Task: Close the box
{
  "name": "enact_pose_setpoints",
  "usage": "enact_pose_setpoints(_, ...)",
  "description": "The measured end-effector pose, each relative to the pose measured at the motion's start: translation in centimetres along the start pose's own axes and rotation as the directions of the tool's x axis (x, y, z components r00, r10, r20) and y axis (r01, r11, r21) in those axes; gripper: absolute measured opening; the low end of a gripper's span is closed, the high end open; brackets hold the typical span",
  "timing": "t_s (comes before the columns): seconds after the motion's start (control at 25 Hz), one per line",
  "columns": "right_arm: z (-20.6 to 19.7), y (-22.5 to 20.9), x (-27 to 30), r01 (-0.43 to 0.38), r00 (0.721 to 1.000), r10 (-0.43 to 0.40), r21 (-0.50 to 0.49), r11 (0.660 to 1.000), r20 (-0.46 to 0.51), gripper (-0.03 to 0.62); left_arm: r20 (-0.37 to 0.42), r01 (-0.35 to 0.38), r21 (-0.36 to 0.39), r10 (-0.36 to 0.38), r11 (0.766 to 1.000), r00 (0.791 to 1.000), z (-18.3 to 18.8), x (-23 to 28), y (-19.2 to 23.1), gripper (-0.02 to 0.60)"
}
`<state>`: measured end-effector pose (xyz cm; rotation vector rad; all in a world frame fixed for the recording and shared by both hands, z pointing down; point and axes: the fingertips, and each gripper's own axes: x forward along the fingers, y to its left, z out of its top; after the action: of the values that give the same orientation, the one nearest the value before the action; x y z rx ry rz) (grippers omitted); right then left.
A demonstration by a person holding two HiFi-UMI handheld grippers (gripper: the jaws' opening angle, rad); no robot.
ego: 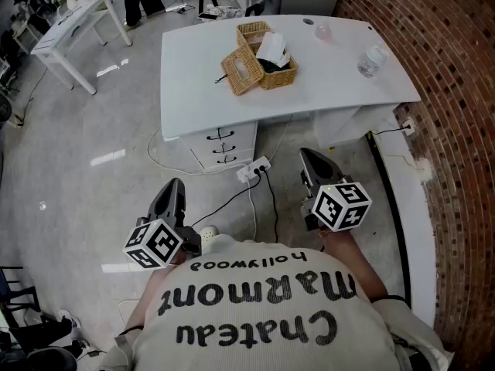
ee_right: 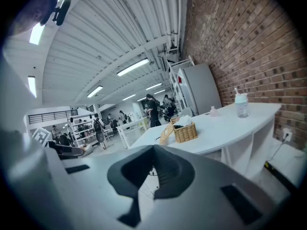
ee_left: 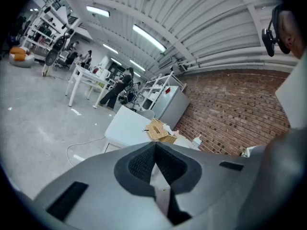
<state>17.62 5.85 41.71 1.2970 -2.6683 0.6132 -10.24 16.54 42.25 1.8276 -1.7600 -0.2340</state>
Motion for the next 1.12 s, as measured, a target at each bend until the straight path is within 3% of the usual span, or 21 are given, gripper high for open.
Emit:
enact_pose_setpoints(0.36,-1.1,-0.2,-0.2,-0.012,0.999,0.012,0.01,1.0,-0.03,0.002,-0.002,-0.01,-0.016,0.01,1.0,1.0,-0.8,-0.7,-0.1,0.002)
enact_pose_setpoints(0.76,-2.3,-0.5,3.7,-0.001,0.998,0.007,0.093,0.996,-0.057,0.003,-0.022,-0.034,-0.046,0.033,0.998,0.999,-0.4,1.0,2.6,0.002)
enact_pose_setpoints(1.12,0.5,-0.4,11.1,0.03,0.998,-0.025,0.081,0.996,-0.063,0.003,-0.006,-0.001,-0.056,0.001,0.998,1.0,4.8,7.4,6.1,0.002)
